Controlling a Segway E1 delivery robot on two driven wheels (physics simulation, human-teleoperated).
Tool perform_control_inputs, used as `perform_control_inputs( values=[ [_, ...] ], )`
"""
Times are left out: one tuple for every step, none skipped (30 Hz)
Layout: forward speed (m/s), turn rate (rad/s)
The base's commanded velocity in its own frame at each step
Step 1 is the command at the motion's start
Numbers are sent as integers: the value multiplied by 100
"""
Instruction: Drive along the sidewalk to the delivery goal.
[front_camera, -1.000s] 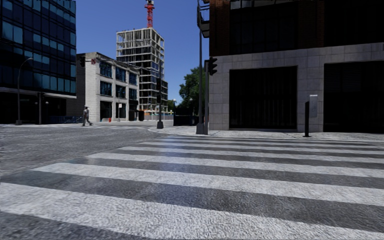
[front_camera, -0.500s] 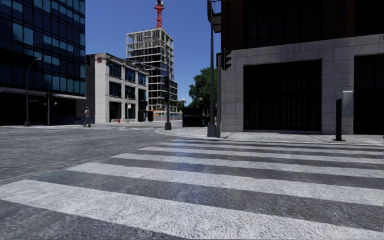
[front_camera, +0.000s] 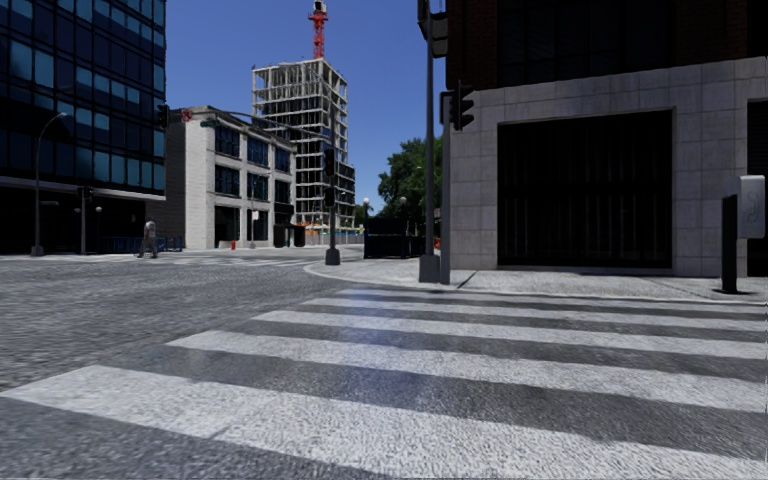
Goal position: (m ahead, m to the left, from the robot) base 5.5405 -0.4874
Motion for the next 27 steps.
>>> perform_control_inputs(
  values=[
    [200, 0],
    [200, 0],
    [200, 0],
    [200, 0],
    [200, 0],
    [200, 0],
    [200, 0],
    [200, 0],
    [200, 0],
    [200, 0],
    [200, 0],
    [200, 0],
    [200, 0],
    [193, -25],
    [190, -28],
    [190, -29],
    [190, -30],
    [190, -30],
    [190, -30],
    [190, -30],
    [190, -31],
    [190, -38],
    [190, -43],
    [190, -43],
    [189, -45],
    [189, -45],
    [188, -45]
  ],
)
